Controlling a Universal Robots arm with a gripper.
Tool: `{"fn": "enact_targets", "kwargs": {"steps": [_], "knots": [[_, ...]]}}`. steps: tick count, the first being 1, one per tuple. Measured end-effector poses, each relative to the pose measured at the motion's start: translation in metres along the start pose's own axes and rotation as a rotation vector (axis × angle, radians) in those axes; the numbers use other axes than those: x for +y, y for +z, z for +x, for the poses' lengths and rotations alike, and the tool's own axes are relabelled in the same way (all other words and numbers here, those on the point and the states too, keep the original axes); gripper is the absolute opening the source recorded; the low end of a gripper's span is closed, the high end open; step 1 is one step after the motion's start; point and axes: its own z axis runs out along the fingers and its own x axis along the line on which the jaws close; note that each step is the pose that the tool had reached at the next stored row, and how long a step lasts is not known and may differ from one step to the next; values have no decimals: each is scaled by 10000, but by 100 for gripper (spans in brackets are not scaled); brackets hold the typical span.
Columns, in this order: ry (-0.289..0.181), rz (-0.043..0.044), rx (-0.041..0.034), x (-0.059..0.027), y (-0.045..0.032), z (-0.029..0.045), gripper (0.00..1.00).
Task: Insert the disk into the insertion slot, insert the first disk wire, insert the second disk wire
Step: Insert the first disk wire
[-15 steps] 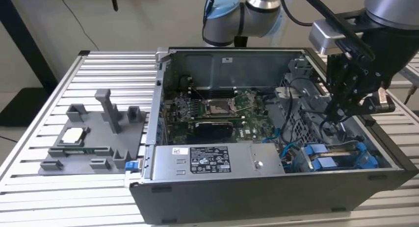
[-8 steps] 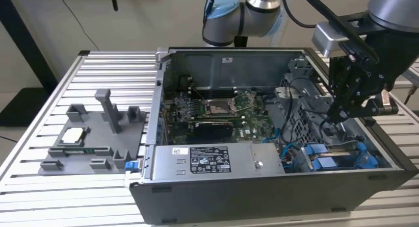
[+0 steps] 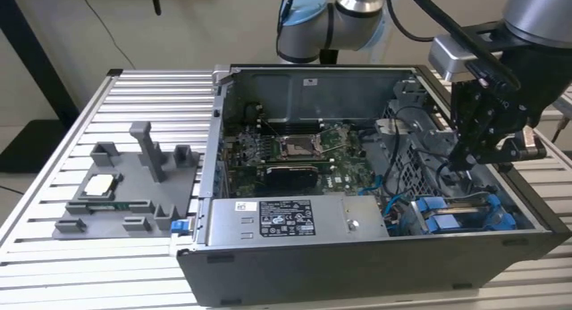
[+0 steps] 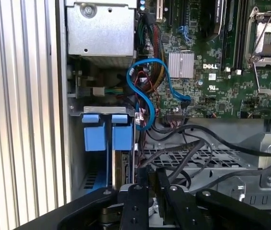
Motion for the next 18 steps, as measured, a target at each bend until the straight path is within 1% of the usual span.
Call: {"fn": "enact_targets", "kwargs": {"steps": [3, 6, 11, 17, 18], "knots": [[-5, 0, 61, -10, 14, 1, 19], [-12, 0, 144, -18, 29, 2, 19], [-26, -1, 312, -32, 53, 4, 19], [-41, -2, 500, -45, 80, 5, 19], [-42, -2, 522, -47, 83, 5, 19]]}}
